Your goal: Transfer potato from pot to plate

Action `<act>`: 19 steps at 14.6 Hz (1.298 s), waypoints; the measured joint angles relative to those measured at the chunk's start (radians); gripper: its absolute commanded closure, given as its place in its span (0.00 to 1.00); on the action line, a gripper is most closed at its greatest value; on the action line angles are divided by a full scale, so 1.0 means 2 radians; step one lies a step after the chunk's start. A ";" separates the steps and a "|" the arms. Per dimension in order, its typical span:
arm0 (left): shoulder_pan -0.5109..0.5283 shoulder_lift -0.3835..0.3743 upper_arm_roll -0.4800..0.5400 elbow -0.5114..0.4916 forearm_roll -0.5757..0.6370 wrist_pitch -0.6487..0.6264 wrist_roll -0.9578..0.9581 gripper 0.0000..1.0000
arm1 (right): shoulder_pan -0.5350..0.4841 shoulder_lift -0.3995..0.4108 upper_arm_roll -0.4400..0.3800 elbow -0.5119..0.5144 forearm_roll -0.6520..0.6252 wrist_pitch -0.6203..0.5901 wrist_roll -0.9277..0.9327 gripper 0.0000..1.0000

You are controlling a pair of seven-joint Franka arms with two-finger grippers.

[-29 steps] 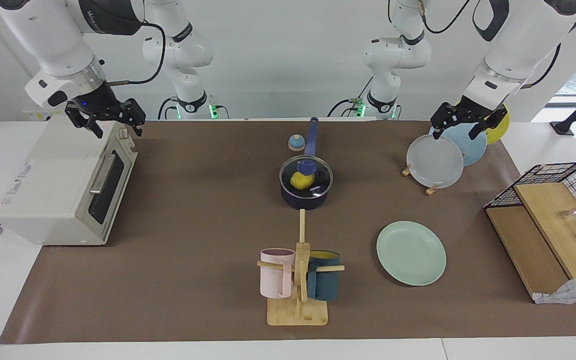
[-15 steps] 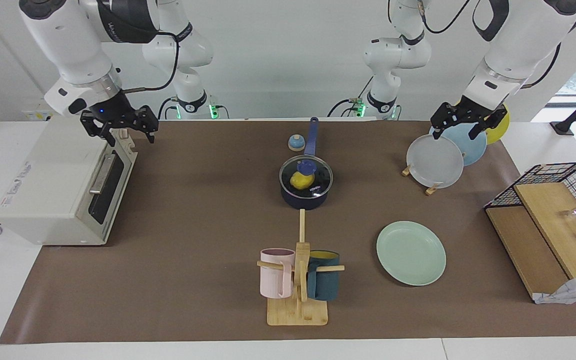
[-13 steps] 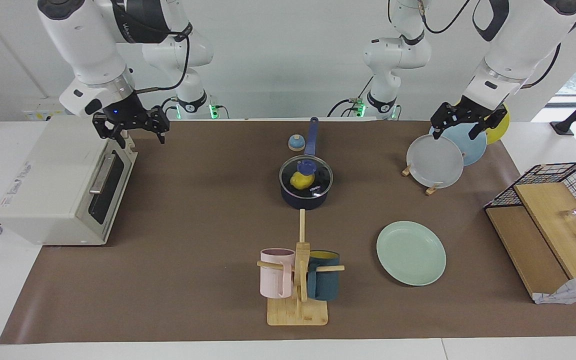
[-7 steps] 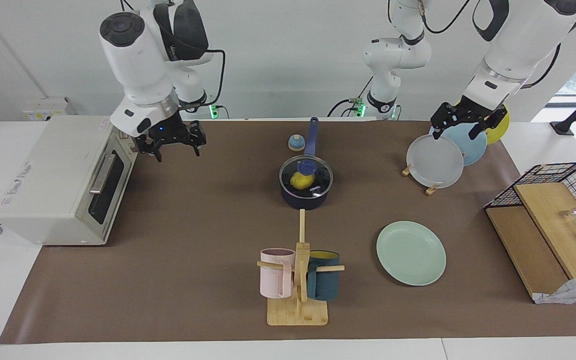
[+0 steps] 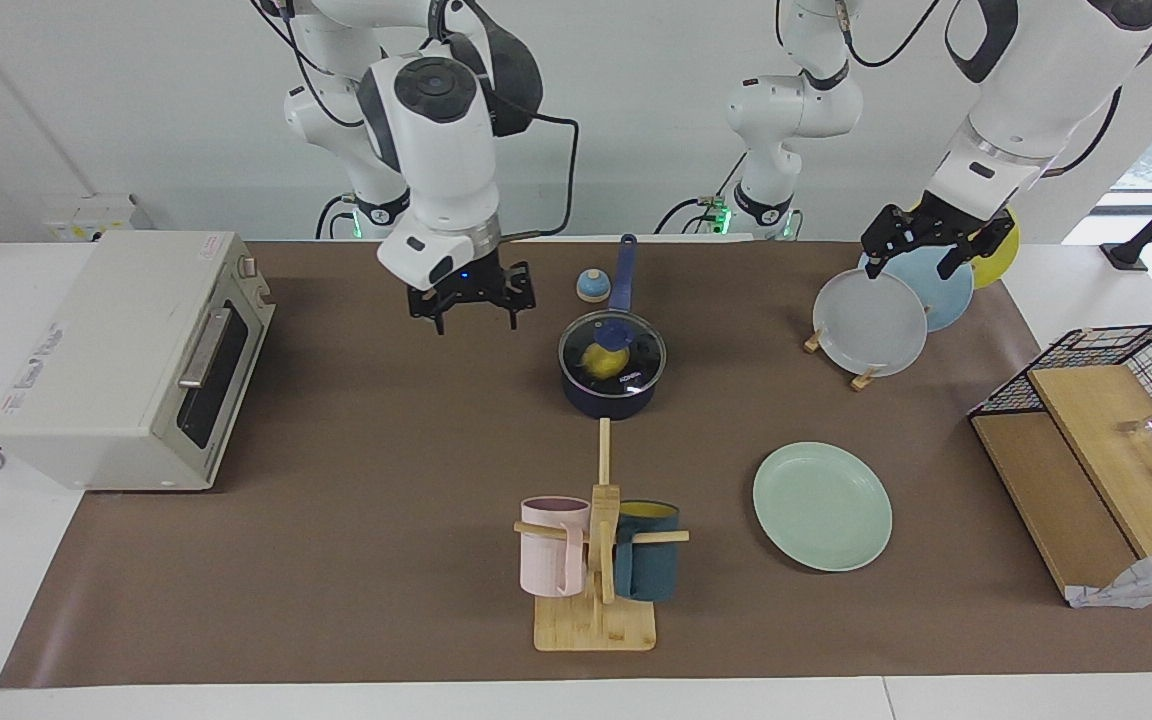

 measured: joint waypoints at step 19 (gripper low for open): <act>0.000 0.000 0.000 0.000 0.000 0.000 0.000 0.00 | 0.139 0.089 -0.001 -0.037 -0.031 0.126 0.135 0.20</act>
